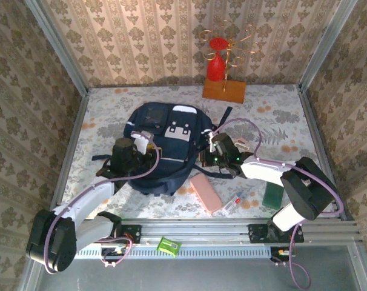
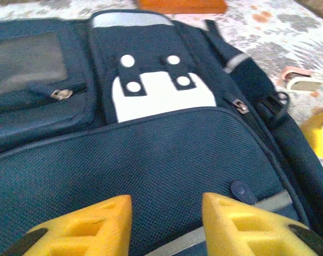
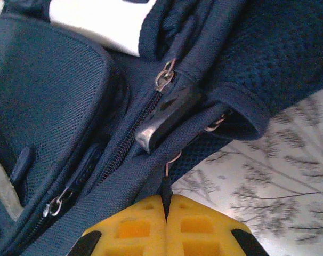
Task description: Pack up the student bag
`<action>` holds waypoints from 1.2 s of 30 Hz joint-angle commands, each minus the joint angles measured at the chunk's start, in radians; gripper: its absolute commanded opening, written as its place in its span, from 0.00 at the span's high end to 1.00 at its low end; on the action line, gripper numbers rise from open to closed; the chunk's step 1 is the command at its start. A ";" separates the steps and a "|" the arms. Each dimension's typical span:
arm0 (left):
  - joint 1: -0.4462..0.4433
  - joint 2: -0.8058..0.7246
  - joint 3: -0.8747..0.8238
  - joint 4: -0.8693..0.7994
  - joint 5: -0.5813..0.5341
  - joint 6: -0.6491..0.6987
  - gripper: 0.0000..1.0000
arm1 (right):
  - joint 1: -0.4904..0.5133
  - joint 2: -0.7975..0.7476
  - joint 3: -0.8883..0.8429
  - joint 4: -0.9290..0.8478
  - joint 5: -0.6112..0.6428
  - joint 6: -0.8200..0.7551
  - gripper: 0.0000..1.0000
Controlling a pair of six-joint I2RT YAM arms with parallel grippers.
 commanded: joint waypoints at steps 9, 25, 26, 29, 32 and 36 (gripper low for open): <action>0.136 -0.006 -0.031 -0.147 -0.177 -0.238 0.33 | 0.012 0.017 0.085 -0.140 0.014 -0.132 0.98; 0.189 0.118 -0.066 -0.061 -0.167 -0.268 0.34 | -0.087 0.078 0.096 -0.146 -0.071 -0.101 1.00; 0.180 0.079 -0.063 -0.063 -0.151 -0.258 0.34 | -0.087 0.074 0.094 -0.134 -0.101 -0.102 1.00; 0.096 -0.055 -0.043 -0.087 -0.161 -0.190 0.32 | -0.087 0.043 0.086 -0.094 -0.187 -0.093 1.00; -0.017 -0.137 -0.010 -0.119 -0.150 -0.112 0.30 | -0.087 -0.010 0.084 -0.075 -0.245 -0.088 1.00; -0.189 -0.128 0.022 -0.165 -0.127 -0.028 0.27 | -0.087 -0.066 0.093 -0.074 -0.290 -0.068 1.00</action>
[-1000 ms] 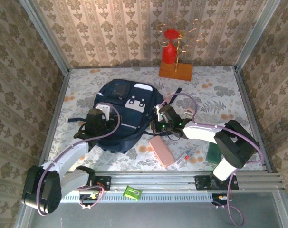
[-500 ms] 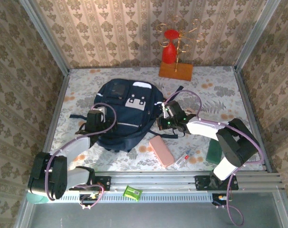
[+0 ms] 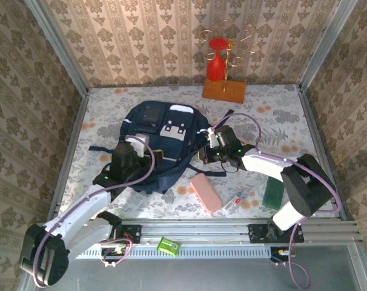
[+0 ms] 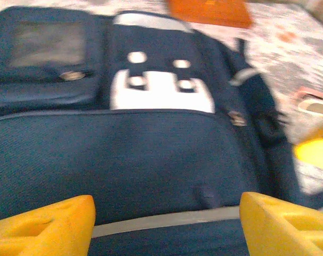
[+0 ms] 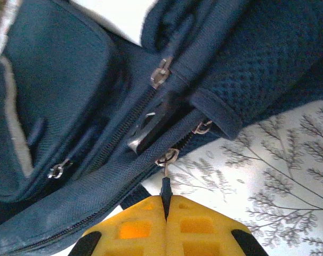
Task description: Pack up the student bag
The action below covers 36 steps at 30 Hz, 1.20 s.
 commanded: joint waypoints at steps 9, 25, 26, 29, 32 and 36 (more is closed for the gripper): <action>-0.303 0.274 0.180 -0.216 -0.123 0.277 0.26 | -0.002 -0.106 0.019 0.045 -0.111 0.046 1.00; -0.303 0.443 0.237 -0.214 -0.144 0.304 0.92 | 0.008 -0.055 -0.040 0.021 0.156 -0.010 1.00; -0.293 0.426 0.226 -0.206 -0.127 0.311 0.98 | 0.014 -0.055 -0.038 0.001 0.210 -0.023 1.00; -0.264 0.368 0.193 -0.189 -0.075 0.346 1.00 | 0.022 -0.064 -0.063 0.034 0.185 -0.050 1.00; -0.234 0.318 0.170 -0.182 -0.042 0.372 1.00 | -0.001 -0.075 -0.068 0.072 0.036 -0.044 0.74; -0.206 0.268 0.144 -0.167 0.010 0.371 1.00 | -0.101 -0.064 -0.052 0.125 -0.094 0.104 0.29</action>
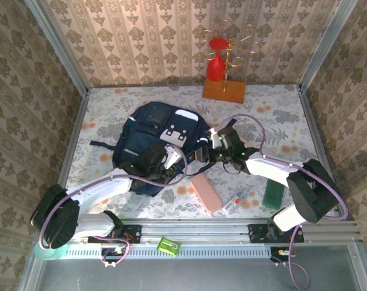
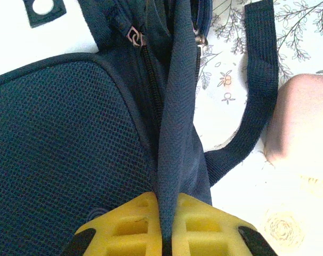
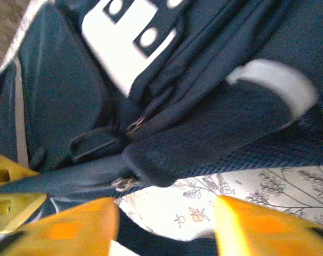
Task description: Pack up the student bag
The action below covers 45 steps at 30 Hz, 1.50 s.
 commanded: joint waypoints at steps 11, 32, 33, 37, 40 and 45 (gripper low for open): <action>0.023 -0.096 -0.046 0.062 0.072 0.035 1.00 | -0.167 0.351 0.284 0.057 -0.038 0.360 0.17; 0.205 0.025 0.037 0.062 0.131 -0.160 0.61 | -0.095 0.241 -0.075 0.524 -0.009 0.484 0.82; 0.206 0.003 0.026 0.061 0.140 -0.176 0.57 | -0.082 0.247 -0.085 0.524 -0.003 0.478 0.80; 0.206 -0.113 -0.022 0.097 0.140 -0.244 0.47 | -0.028 0.227 -0.127 0.467 0.048 0.419 0.74; 0.203 -0.146 -0.032 0.162 0.152 -0.329 0.42 | 0.009 0.190 -0.139 0.383 0.114 0.356 0.67; 0.122 0.021 0.107 0.081 0.082 -0.304 0.58 | 0.071 0.136 -0.110 0.226 0.238 0.245 0.57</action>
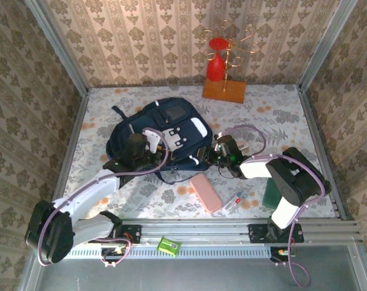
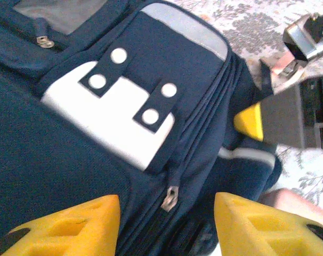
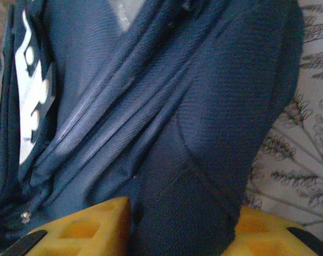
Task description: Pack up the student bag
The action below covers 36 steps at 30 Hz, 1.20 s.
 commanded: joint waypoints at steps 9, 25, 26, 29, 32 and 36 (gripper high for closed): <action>-0.123 0.255 0.057 -0.095 -0.139 -0.007 0.92 | 0.035 -0.162 0.024 -0.284 0.213 -0.201 0.47; -0.110 0.182 -0.239 0.285 -0.008 -0.226 0.75 | 0.135 -0.065 0.219 -0.208 -0.029 -0.272 0.46; -0.108 0.143 -0.247 0.286 -0.014 -0.232 0.72 | 0.139 -0.029 0.228 -0.192 -0.040 -0.255 0.48; -0.082 0.002 -0.265 0.237 -0.063 -0.255 0.63 | 0.140 0.054 0.226 -0.149 -0.064 -0.210 0.54; -0.023 -0.128 -0.273 0.158 -0.094 -0.280 0.55 | 0.144 0.101 0.205 -0.137 -0.064 -0.187 0.59; 0.025 -0.197 -0.236 0.040 -0.098 -0.262 0.49 | 0.149 0.115 0.162 -0.122 -0.038 -0.177 0.65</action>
